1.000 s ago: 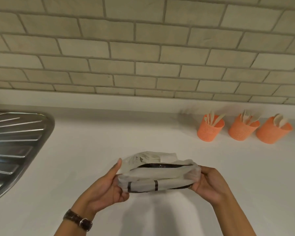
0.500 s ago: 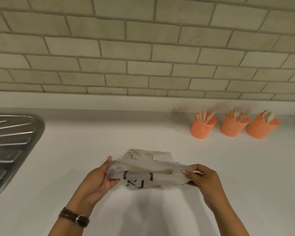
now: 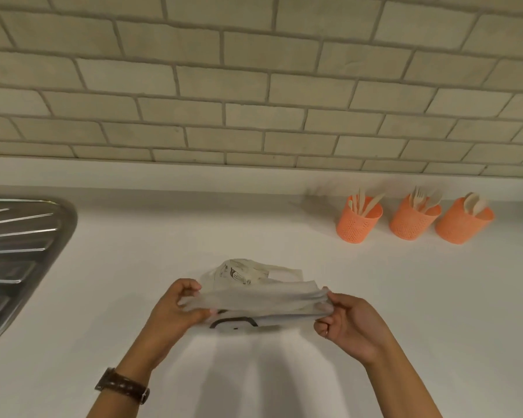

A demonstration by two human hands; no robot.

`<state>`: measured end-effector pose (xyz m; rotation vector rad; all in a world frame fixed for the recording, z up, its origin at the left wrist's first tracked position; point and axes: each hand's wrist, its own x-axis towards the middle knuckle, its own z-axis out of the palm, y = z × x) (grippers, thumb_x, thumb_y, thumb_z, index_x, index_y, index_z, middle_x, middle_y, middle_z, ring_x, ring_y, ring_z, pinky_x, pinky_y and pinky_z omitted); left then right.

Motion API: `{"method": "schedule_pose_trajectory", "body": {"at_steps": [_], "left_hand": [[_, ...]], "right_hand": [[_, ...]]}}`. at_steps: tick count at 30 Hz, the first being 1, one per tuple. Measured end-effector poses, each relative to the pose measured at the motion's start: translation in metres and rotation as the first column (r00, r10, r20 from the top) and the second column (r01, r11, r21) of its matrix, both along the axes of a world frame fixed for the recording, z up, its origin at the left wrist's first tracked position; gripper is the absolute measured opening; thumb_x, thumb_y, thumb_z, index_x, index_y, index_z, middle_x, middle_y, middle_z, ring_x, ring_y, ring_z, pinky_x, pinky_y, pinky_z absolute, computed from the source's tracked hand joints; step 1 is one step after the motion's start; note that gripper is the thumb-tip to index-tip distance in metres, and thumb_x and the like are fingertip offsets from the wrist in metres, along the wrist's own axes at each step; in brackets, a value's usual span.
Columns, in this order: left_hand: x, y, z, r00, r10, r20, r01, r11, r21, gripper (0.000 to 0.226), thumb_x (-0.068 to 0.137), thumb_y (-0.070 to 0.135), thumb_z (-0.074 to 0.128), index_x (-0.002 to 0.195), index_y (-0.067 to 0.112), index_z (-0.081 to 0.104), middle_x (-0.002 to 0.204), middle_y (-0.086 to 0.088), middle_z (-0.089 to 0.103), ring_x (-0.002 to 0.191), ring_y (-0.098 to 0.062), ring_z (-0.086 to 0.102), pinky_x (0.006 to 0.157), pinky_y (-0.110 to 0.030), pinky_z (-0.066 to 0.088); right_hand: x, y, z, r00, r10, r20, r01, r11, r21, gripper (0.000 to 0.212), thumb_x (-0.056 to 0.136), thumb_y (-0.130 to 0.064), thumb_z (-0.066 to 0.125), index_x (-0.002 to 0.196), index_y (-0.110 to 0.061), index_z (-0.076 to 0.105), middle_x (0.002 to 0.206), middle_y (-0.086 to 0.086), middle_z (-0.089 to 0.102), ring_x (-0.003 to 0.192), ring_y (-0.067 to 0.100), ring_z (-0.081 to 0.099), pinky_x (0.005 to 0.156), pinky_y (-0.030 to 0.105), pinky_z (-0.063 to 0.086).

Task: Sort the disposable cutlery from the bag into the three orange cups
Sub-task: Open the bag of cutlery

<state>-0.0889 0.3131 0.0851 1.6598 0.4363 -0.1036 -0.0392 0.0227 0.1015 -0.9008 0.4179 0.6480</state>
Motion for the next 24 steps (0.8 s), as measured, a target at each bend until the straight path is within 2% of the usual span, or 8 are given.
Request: {"method": "schedule_pose_trajectory", "body": {"at_steps": [3, 5, 9, 12, 15, 18, 21, 24], "left_hand": [[-0.002, 0.01, -0.008, 0.984, 0.134, 0.119, -0.169, 0.914, 0.37, 0.018, 0.072, 0.003, 0.074, 0.07, 0.017, 0.063, 0.081, -0.003, 0.068, 0.067, -0.017, 0.064, 0.058, -0.007, 0.044], [-0.003, 0.015, -0.008, 0.977, 0.173, 0.123, -0.207, 0.907, 0.368, 0.012, 0.075, 0.006, 0.072, 0.07, 0.016, 0.068, 0.077, -0.003, 0.069, 0.057, -0.01, 0.064, 0.063, -0.013, 0.051], [0.001, 0.011, 0.001, 0.974, 0.222, -0.052, -0.227, 0.965, -0.131, 0.014, 0.087, -0.001, 0.055, 0.087, 0.002, 0.069, 0.078, -0.011, 0.072, 0.067, -0.017, 0.069, 0.059, -0.017, 0.058], [0.001, 0.009, 0.001, 0.966, 0.141, -0.217, -0.243, 0.782, -0.573, 0.018, 0.089, 0.0, 0.05, 0.1, -0.006, 0.063, 0.098, -0.019, 0.071, 0.076, -0.02, 0.073, 0.064, -0.027, 0.06], [-0.004, 0.007, -0.001, 0.95, 0.031, -0.311, -0.282, 0.518, -0.808, 0.054, 0.045, -0.006, 0.087, 0.095, -0.012, 0.068, 0.105, -0.027, 0.067, 0.085, -0.034, 0.071, 0.062, -0.044, 0.06], [-0.004, -0.001, -0.003, 0.96, -0.018, -0.281, -0.256, 0.358, -0.898, 0.074, 0.013, -0.011, 0.089, 0.084, -0.012, 0.072, 0.103, -0.029, 0.067, 0.085, -0.041, 0.069, 0.06, -0.051, 0.058], [-0.001, -0.011, 0.0, 0.972, -0.008, -0.236, -0.223, 0.295, -0.929, 0.069, 0.022, -0.009, 0.09, 0.088, -0.012, 0.071, 0.106, -0.033, 0.065, 0.089, -0.046, 0.067, 0.062, -0.057, 0.056], [0.002, -0.02, 0.006, 0.966, 0.007, -0.258, -0.247, 0.306, -0.919, 0.049, 0.049, 0.011, 0.086, 0.093, -0.005, 0.072, 0.105, -0.028, 0.067, 0.086, -0.04, 0.069, 0.061, -0.05, 0.059]], "right_hand": [[-0.002, -0.007, 0.001, 0.982, 0.104, 0.156, -0.086, 0.989, -0.123, 0.017, 0.08, -0.021, 0.066, 0.08, -0.014, 0.051, 0.062, 0.0, 0.044, 0.05, 0.013, 0.035, 0.054, 0.025, 0.036], [-0.004, -0.008, 0.0, 0.948, 0.194, 0.254, -0.112, 0.946, -0.304, 0.032, 0.069, -0.021, 0.078, 0.085, -0.016, 0.051, 0.067, 0.001, 0.055, 0.057, 0.014, 0.043, 0.059, 0.027, 0.038], [-0.008, 0.005, -0.005, 0.837, 0.303, 0.456, 0.217, 0.581, -0.784, 0.015, 0.079, -0.01, 0.071, 0.077, -0.007, 0.057, 0.06, 0.01, 0.051, 0.058, 0.02, 0.048, 0.058, 0.028, 0.04], [-0.008, 0.01, -0.004, 0.83, 0.282, 0.481, 0.299, 0.503, -0.811, 0.014, 0.085, -0.014, 0.066, 0.073, -0.008, 0.065, 0.058, 0.003, 0.057, 0.042, 0.01, 0.049, 0.047, 0.015, 0.041], [-0.006, 0.006, 0.003, 0.945, 0.147, 0.291, 0.073, 0.775, -0.628, 0.018, 0.09, -0.014, 0.059, 0.082, -0.001, 0.068, 0.049, 0.005, 0.052, 0.037, 0.014, 0.042, 0.041, 0.022, 0.039], [-0.005, 0.007, 0.002, 1.0, -0.012, -0.017, 0.009, 0.982, -0.188, 0.015, 0.091, -0.006, 0.054, 0.082, -0.001, 0.065, 0.058, 0.006, 0.059, 0.04, 0.015, 0.054, 0.043, 0.026, 0.053], [-0.001, 0.007, -0.004, 0.976, -0.119, -0.182, 0.14, 0.984, 0.107, 0.016, 0.092, -0.004, 0.047, 0.083, 0.0, 0.061, 0.081, 0.018, 0.067, 0.063, 0.032, 0.07, 0.068, 0.049, 0.058], [0.003, 0.006, -0.006, 0.974, -0.123, -0.19, 0.159, 0.97, 0.185, 0.022, 0.095, -0.009, 0.04, 0.099, 0.002, 0.059, 0.101, 0.022, 0.068, 0.084, 0.035, 0.069, 0.083, 0.048, 0.054]]}}
